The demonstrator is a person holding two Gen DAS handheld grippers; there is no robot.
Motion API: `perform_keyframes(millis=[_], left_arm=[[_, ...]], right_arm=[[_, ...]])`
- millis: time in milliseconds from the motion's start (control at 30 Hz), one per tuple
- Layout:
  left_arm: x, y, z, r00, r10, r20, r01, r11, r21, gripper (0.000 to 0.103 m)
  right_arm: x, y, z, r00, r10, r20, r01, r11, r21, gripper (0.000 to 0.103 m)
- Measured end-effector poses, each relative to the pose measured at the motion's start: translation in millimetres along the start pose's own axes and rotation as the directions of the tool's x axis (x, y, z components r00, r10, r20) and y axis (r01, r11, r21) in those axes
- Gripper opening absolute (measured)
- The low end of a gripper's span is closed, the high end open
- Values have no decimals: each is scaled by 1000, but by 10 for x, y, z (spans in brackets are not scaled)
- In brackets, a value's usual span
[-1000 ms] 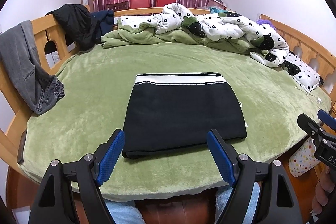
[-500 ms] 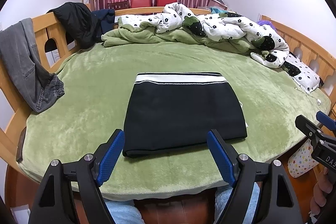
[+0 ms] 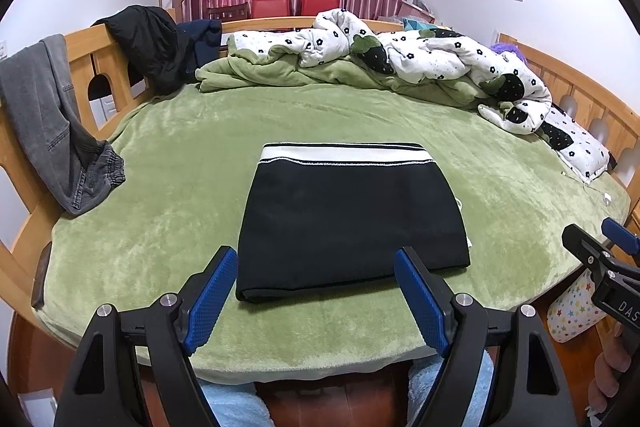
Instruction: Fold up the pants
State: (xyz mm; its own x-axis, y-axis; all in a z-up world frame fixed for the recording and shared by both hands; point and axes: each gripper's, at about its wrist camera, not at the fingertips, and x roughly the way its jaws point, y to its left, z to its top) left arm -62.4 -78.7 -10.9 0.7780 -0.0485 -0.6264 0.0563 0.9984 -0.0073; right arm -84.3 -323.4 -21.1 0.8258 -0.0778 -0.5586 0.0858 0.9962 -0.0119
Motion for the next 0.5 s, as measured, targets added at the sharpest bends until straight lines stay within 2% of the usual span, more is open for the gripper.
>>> perform_keyframes(millis=[500], left_arm=[[-54,-12,40,1000,-3,8,3,1000,-10,79]], right_arm=[[-90,64,0,1000,2,4,-2,1000,11,98]])
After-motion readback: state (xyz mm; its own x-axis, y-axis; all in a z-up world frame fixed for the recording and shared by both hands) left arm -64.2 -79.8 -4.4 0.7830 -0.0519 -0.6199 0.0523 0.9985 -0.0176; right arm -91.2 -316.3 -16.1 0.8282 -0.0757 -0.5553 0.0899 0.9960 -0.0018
